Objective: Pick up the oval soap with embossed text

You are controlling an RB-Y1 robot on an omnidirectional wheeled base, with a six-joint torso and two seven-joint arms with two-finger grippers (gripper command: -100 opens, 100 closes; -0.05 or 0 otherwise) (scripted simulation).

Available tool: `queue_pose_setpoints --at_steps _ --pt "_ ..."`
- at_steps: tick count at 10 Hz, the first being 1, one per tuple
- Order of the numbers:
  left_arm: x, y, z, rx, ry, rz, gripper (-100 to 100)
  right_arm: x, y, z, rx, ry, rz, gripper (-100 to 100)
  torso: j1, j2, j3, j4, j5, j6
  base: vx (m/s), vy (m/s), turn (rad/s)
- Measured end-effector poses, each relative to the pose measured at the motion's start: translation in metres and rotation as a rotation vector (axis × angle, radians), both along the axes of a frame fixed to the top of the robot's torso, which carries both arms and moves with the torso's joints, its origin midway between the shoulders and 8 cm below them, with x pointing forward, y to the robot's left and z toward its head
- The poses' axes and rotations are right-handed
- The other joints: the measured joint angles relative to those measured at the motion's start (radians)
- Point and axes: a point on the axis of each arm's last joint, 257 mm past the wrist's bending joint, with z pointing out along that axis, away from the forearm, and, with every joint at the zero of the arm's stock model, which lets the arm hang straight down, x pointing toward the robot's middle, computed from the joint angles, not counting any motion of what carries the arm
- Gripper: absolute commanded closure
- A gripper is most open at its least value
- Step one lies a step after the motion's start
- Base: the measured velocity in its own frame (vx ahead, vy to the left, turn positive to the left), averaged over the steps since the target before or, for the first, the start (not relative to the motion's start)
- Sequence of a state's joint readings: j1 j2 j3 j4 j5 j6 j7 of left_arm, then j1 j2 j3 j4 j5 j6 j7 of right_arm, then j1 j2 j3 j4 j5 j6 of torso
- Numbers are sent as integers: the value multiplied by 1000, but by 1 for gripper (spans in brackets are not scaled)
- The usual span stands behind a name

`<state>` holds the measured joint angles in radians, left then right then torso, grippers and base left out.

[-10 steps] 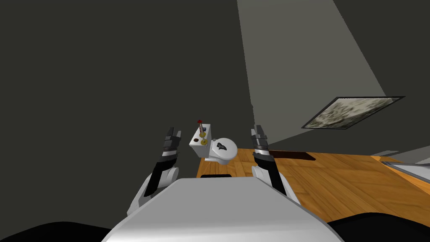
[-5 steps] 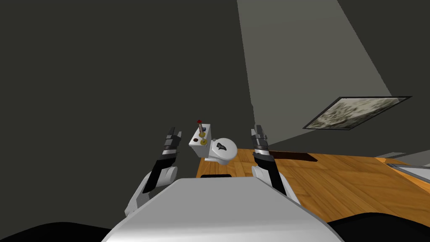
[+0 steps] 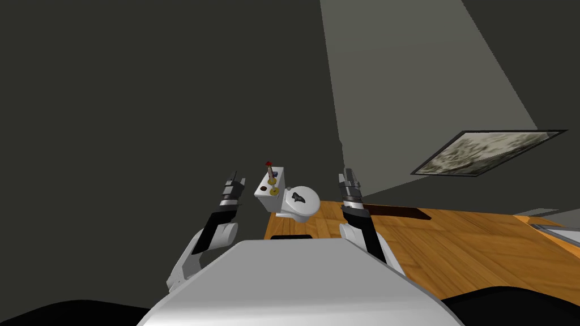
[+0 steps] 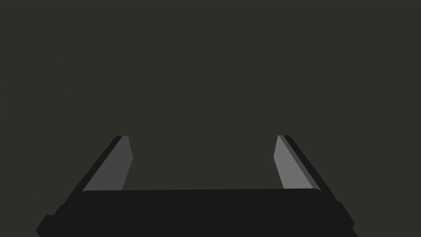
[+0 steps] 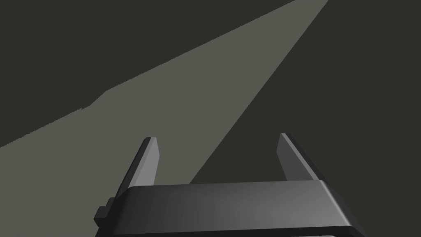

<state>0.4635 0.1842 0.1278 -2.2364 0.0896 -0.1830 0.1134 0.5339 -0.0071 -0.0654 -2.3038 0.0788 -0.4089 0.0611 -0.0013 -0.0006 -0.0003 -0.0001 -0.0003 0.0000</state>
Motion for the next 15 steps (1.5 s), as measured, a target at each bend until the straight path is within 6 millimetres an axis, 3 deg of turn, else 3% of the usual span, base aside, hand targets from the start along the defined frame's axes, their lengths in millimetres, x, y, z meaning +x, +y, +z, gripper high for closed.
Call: queue_pose_setpoints --at_steps 15 --pt "29 31 -71 -253 293 21 -100 0 0 0 0 0 0 0 1 -1 0 0 0 0 10 -14 19"
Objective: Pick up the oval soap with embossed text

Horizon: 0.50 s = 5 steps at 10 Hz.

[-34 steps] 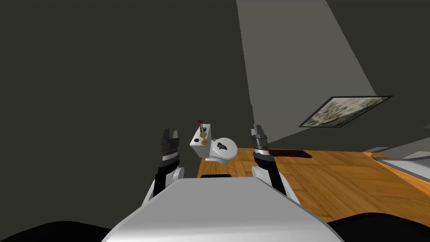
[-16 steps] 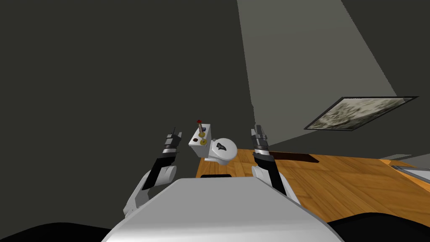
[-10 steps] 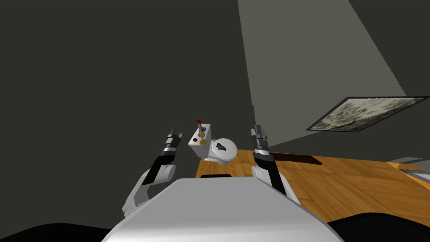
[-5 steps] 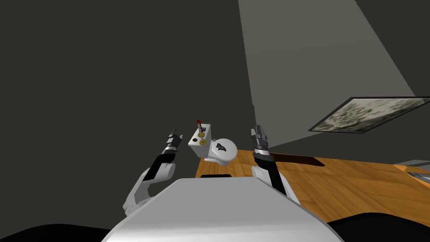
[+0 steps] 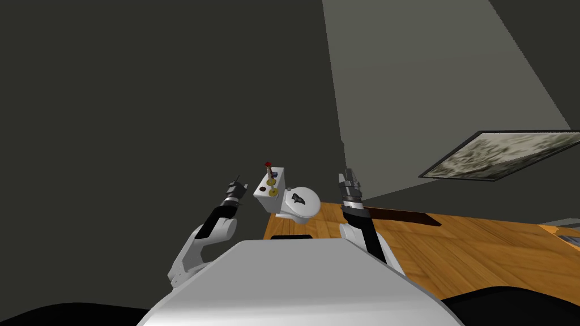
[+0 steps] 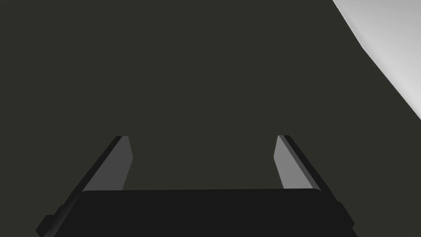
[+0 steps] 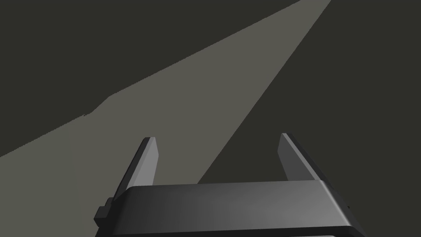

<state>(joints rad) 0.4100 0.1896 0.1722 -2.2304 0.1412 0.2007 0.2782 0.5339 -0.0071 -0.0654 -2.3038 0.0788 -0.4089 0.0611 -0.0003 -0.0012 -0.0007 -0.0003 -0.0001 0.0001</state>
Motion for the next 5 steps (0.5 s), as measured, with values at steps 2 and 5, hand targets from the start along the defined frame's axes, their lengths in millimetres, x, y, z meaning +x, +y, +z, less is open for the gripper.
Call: queue_pose_setpoints --at_steps 2,5 --pt "4 -1 -9 -36 38 1 -100 0 0 0 0 0 0 0 0 0 0 0 0 0 19 1 9" --pt "7 -2 -27 -93 104 -1 -100 0 0 0 0 0 0 0 0 -1 0 0 0 0 22 1 7"
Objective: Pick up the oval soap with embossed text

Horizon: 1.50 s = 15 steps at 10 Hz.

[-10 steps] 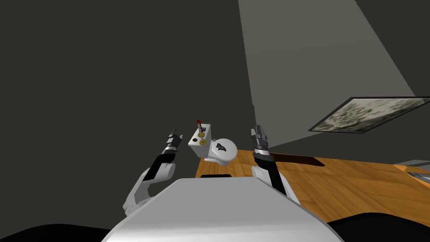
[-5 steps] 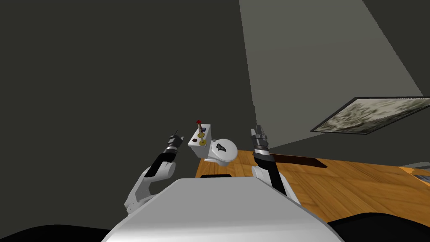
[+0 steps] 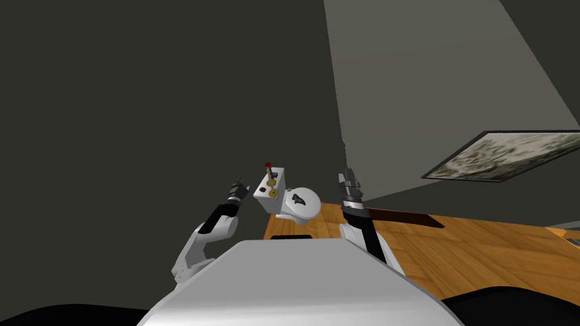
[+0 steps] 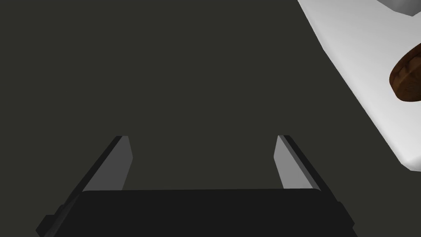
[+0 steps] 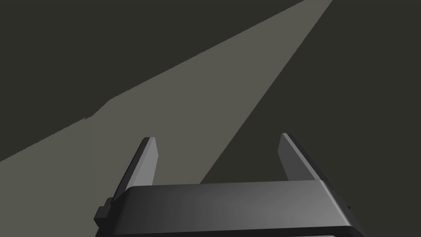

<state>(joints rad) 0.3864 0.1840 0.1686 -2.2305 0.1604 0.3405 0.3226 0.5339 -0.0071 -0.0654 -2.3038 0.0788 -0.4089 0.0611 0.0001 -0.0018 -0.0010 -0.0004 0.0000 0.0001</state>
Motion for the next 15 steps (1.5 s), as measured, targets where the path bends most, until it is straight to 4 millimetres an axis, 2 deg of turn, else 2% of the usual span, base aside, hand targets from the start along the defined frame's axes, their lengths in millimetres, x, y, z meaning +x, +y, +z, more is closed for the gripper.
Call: queue_pose_setpoints --at_steps 10,15 --pt "4 -21 -65 -174 217 -21 -100 0 0 0 0 0 0 0 1 -1 -1 0 0 0 28 11 1" --pt "1 -43 -92 -249 319 -39 -100 0 0 0 0 0 0 0 1 0 0 0 0 0 28 19 -4"
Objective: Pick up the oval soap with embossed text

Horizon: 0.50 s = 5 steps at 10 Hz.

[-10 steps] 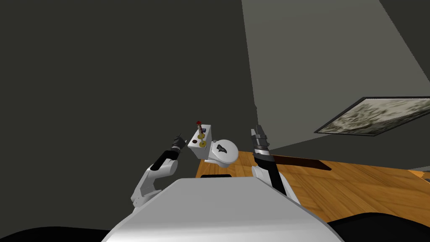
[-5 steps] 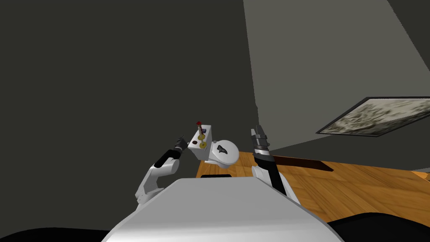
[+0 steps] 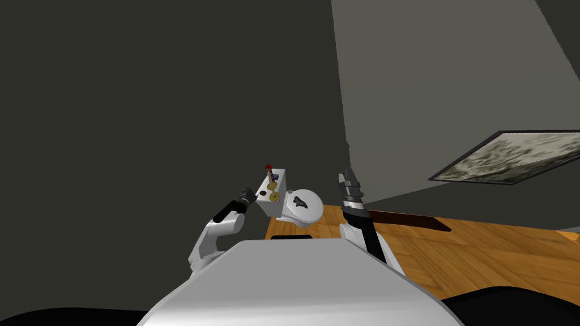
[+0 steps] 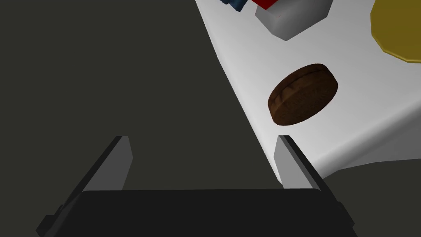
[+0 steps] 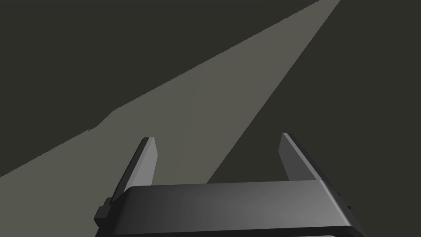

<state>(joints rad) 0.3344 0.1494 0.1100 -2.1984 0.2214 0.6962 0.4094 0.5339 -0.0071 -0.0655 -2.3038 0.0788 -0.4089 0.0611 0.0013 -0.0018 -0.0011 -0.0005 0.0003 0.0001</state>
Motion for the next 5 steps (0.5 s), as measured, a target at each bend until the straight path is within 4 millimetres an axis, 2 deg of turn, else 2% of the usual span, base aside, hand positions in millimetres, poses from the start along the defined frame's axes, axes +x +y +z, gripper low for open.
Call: queue_pose_setpoints --at_steps 5 --pt "-4 -28 -28 -81 109 -32 -100 0 0 0 0 0 0 0 0 -1 -1 0 0 0 37 25 -7"
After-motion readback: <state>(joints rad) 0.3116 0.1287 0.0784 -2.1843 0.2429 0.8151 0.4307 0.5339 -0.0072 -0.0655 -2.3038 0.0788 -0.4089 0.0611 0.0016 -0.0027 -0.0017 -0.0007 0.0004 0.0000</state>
